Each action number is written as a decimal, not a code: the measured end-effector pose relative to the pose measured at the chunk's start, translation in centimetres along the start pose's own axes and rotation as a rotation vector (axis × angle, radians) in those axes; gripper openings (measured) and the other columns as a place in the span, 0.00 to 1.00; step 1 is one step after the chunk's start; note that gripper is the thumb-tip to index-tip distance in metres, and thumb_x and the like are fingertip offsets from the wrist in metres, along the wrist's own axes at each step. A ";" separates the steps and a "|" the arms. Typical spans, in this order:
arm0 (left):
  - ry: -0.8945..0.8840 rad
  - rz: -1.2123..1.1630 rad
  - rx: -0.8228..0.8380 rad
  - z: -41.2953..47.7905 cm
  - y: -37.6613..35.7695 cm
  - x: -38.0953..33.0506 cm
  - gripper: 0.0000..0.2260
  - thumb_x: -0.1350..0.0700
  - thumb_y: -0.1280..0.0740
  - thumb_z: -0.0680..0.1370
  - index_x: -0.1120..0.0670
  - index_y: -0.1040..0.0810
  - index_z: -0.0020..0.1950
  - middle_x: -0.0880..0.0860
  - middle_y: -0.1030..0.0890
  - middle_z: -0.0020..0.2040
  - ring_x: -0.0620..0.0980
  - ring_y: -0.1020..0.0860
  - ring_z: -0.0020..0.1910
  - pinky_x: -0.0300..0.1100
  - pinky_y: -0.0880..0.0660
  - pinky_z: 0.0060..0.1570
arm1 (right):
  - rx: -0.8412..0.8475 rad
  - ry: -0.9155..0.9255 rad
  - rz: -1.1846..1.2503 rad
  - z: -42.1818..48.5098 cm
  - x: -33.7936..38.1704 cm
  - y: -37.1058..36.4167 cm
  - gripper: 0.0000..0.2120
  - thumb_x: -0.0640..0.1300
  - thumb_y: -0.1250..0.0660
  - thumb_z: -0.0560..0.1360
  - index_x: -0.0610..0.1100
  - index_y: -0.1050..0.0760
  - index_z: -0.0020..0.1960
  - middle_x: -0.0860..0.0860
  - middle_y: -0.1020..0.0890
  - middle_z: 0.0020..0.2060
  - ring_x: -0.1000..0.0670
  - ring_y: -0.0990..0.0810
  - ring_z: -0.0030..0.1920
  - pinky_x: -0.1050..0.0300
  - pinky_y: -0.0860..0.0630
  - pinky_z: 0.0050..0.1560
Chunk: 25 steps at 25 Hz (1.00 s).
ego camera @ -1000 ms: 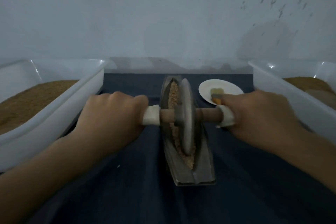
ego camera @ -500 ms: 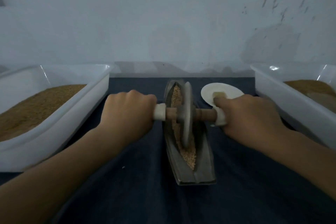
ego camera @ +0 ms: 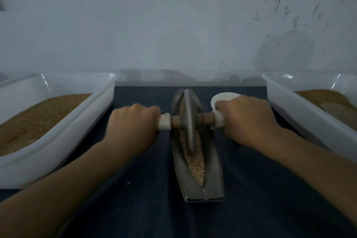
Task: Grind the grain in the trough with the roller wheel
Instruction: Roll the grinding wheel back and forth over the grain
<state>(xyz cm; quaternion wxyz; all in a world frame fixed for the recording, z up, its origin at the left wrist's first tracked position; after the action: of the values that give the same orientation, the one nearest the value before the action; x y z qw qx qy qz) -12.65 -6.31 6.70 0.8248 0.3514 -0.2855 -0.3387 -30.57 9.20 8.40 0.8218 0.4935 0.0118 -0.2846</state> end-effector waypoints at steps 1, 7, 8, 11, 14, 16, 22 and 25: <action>-0.072 0.007 -0.044 -1.5 1.3 -0.2 0.17 0.49 0.26 0.67 0.46 0.36 0.36 0.46 0.31 0.27 0.49 0.36 0.24 0.38 0.45 0.26 | -0.053 0.034 0.026 -2.0 0.0 0.7 0.08 0.52 0.32 0.67 0.54 0.32 0.38 0.57 0.37 0.28 0.49 0.34 0.28 0.62 0.49 0.28; -0.003 0.101 0.065 0.6 0.8 -0.9 0.13 0.51 0.28 0.70 0.48 0.32 0.36 0.47 0.37 0.29 0.51 0.37 0.26 0.40 0.42 0.28 | -0.006 -0.079 0.034 -0.4 -0.5 -0.8 0.05 0.51 0.31 0.67 0.53 0.27 0.39 0.57 0.36 0.28 0.51 0.37 0.27 0.61 0.46 0.29; 0.036 0.090 0.085 2.5 0.2 -0.9 0.07 0.51 0.31 0.73 0.48 0.28 0.39 0.48 0.34 0.32 0.52 0.32 0.29 0.43 0.38 0.31 | 0.066 -0.134 0.069 1.2 -0.5 -1.7 0.05 0.49 0.30 0.70 0.53 0.26 0.42 0.56 0.29 0.32 0.50 0.34 0.31 0.59 0.42 0.30; 0.051 0.088 0.174 5.8 -0.3 -1.2 0.03 0.52 0.33 0.76 0.49 0.21 0.48 0.51 0.29 0.37 0.54 0.27 0.36 0.46 0.35 0.35 | 0.181 -0.209 0.168 3.5 -0.7 -3.5 0.03 0.47 0.33 0.75 0.53 0.27 0.46 0.52 0.21 0.43 0.48 0.26 0.41 0.55 0.37 0.35; -0.040 0.110 0.064 2.5 1.1 -1.2 0.05 0.51 0.30 0.72 0.48 0.25 0.40 0.49 0.33 0.30 0.54 0.28 0.29 0.43 0.40 0.30 | 0.033 -0.119 0.088 -0.2 -0.6 -1.7 0.08 0.48 0.31 0.71 0.51 0.31 0.40 0.55 0.32 0.31 0.46 0.28 0.34 0.59 0.44 0.29; -0.134 0.069 -0.070 -1.0 2.6 -1.0 0.14 0.51 0.28 0.65 0.47 0.34 0.34 0.48 0.34 0.26 0.51 0.37 0.22 0.37 0.48 0.27 | -0.078 -0.025 0.049 -3.7 -0.6 0.1 0.09 0.52 0.29 0.65 0.53 0.28 0.40 0.56 0.40 0.27 0.45 0.31 0.26 0.63 0.51 0.29; 0.013 0.043 0.063 1.3 0.0 -0.5 0.12 0.50 0.30 0.71 0.47 0.33 0.35 0.47 0.35 0.29 0.50 0.37 0.26 0.40 0.42 0.28 | 0.006 -0.071 -0.017 0.0 0.1 -0.1 0.08 0.49 0.27 0.67 0.53 0.27 0.40 0.56 0.34 0.29 0.50 0.35 0.28 0.61 0.46 0.28; 0.152 -0.018 0.157 3.8 -1.7 -0.2 0.07 0.50 0.35 0.77 0.48 0.27 0.40 0.48 0.28 0.35 0.52 0.30 0.32 0.44 0.35 0.33 | 0.147 -0.117 0.045 3.8 0.4 -0.9 0.05 0.46 0.31 0.74 0.52 0.25 0.49 0.52 0.22 0.42 0.47 0.24 0.41 0.55 0.34 0.37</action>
<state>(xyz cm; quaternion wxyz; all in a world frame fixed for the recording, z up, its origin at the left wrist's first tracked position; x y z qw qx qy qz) -16.04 -8.55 7.56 0.8110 0.4421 -0.2444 -0.2950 -31.67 5.59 9.54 0.7889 0.5350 -0.0683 -0.2946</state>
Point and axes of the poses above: each hand's wrist, its own z-axis towards the middle knuckle, its own y-axis out of the back of the hand, x = y × z, the point moved 5 cm from there along z, towards the middle knuckle
